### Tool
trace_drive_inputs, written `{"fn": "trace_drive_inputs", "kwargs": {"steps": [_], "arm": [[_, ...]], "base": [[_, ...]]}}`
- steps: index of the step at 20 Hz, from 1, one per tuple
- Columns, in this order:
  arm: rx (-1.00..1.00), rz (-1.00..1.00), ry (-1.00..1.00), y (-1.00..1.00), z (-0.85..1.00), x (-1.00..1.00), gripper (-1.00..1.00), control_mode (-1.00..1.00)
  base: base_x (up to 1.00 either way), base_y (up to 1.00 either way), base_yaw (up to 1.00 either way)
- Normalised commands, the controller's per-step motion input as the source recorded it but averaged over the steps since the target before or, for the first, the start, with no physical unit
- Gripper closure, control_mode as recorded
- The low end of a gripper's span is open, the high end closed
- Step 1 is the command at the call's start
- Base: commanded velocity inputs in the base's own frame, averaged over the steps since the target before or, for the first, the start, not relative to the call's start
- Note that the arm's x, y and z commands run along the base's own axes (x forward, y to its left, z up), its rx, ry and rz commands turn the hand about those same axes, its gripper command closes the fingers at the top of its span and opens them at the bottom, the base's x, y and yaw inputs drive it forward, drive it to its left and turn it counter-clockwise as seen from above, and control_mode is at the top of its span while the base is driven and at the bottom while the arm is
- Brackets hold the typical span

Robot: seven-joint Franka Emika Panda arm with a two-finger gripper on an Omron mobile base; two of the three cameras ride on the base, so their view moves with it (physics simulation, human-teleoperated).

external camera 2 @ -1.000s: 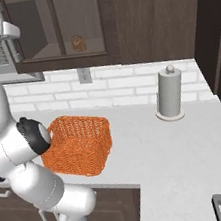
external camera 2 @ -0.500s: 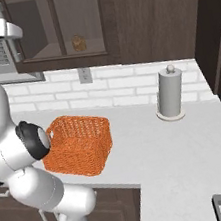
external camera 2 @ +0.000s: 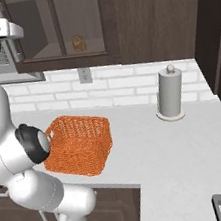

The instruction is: Open the cabinet, pick up the bread from the cabinet and place it in the basket. Then move the basket to the dining counter.

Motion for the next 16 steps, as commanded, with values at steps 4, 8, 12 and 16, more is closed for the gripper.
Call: {"fn": "trace_drive_inputs", "kwargs": {"steps": [4, 8, 12, 16], "arm": [[0.00, 0.04, -0.01, 0.00, 0.00, 0.30, 1.00, -1.00], [0.00, 0.02, -0.04, -0.01, -0.02, 0.06, 1.00, -1.00], [0.00, 0.01, -0.03, -0.31, -0.10, -0.53, 1.00, -1.00], [0.03, 0.05, -0.05, -0.70, 0.00, -0.89, 1.00, -1.00]], "base": [[0.00, 0.00, 0.00], [0.00, 0.00, 0.00], [0.00, 0.00, 0.00], [0.00, 0.00, 0.00]]}}
